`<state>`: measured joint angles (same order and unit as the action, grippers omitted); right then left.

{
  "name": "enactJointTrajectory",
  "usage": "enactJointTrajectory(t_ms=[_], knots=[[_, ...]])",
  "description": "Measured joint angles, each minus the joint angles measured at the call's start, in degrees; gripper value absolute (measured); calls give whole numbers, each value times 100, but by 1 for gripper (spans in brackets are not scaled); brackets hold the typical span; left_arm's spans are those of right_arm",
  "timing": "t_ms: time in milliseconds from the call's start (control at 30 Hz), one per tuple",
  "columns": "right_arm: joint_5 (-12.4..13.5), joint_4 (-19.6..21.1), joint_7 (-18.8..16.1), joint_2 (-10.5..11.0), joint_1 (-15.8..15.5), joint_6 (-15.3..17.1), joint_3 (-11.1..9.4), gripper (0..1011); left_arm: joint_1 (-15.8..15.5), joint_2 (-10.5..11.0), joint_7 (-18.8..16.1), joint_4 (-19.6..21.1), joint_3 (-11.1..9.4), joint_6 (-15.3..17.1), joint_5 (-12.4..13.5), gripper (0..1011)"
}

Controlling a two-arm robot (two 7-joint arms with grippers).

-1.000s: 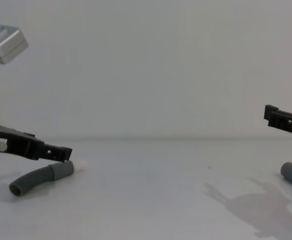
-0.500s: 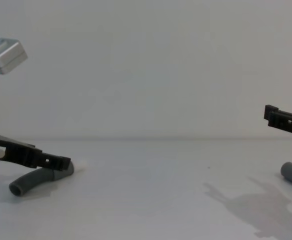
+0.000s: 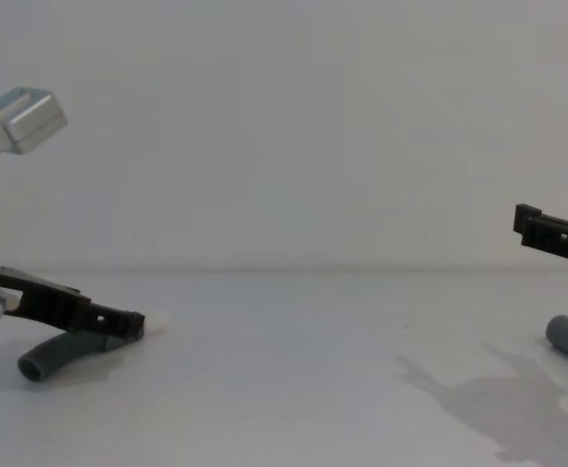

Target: Use both hands to pick up one end of the pipe from the table, align the ends, and insert them.

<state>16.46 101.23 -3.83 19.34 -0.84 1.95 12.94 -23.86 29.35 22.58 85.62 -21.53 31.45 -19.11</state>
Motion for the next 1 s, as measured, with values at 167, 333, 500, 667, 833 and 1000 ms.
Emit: enactJointTrajectory(t_ms=[167, 333, 500, 667, 833, 1000], knots=[[0, 0, 0, 0, 0, 0, 0, 1002, -126, -18, 111, -157, -93, -45, 50, 1001], [0, 0, 0, 0, 0, 0, 0, 1002, -272, -35, 233, -335, -205, -87, 118, 1001], [0, 0, 0, 0, 0, 0, 0, 1002, -365, -49, 308, -444, -272, -106, 170, 1001], [0, 0, 0, 0, 0, 0, 0, 1002, -443, -64, 341, -543, -331, -108, 236, 1001], [0, 0, 0, 0, 0, 0, 0, 1002, -491, -80, 341, -606, -359, -109, 292, 1001], [0, 0, 0, 0, 0, 0, 0, 1002, -533, -108, 338, -673, -367, -119, 339, 1001]])
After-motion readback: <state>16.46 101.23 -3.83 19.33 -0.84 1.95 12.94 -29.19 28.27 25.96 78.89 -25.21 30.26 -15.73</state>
